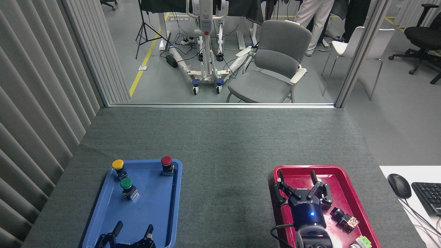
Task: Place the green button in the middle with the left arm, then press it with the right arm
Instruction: 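Move the left gripper toward the green button in the blue tray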
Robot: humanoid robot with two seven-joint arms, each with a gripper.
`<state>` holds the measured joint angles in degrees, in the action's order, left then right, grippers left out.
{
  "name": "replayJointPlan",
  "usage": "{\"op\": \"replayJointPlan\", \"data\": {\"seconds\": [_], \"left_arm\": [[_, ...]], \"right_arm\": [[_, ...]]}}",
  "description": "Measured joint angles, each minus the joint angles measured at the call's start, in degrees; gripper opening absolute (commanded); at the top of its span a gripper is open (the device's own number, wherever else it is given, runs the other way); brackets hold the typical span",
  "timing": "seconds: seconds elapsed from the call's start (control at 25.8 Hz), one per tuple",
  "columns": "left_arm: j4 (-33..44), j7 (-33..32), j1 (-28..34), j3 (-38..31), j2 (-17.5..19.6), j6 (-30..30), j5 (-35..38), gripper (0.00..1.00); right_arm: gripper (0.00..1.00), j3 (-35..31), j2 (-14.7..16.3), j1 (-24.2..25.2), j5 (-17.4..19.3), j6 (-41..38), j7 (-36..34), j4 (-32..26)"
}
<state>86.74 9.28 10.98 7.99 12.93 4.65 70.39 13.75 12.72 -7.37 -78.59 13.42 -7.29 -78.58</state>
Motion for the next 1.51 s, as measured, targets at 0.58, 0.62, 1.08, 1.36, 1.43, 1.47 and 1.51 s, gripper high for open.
{"op": "replayJointPlan", "data": {"seconds": [0.58,0.62,1.08,1.36,1.43,1.47,1.51], "left_arm": [[-4.1,-8.9,-9.7,1.1,-0.8,-2.4,2.9,1.00],[-4.9,-8.7,-10.2,1.2,-1.3,-3.3,3.2,1.00],[-17.4,-1.1,-17.4,2.1,-4.0,-7.2,4.6,1.00],[-21.7,3.2,-19.5,2.3,-4.2,-7.4,4.5,1.00],[-22.5,3.7,-19.8,2.3,-4.2,-7.6,4.5,1.00],[-23.3,3.9,-20.0,2.2,-4.2,-7.7,4.4,1.00],[-24.3,3.9,-20.4,2.2,-4.2,-7.8,4.3,1.00]], "right_arm": [[0.99,-0.2,0.0,0.8,0.1,-0.6,0.9,-1.0],[0.99,-0.2,0.0,0.9,0.1,-0.6,0.9,-1.0],[0.99,-0.7,0.2,1.1,0.1,-2.6,-0.1,-0.5],[0.99,-0.6,0.2,1.1,0.3,-3.1,-0.2,-0.4],[0.99,-0.7,0.2,1.1,0.3,-3.1,-0.3,-0.4],[0.99,-0.7,0.2,1.1,0.4,-3.1,-0.3,-0.4],[0.99,-0.7,0.2,1.1,0.4,-3.1,-0.3,-0.4]]}}
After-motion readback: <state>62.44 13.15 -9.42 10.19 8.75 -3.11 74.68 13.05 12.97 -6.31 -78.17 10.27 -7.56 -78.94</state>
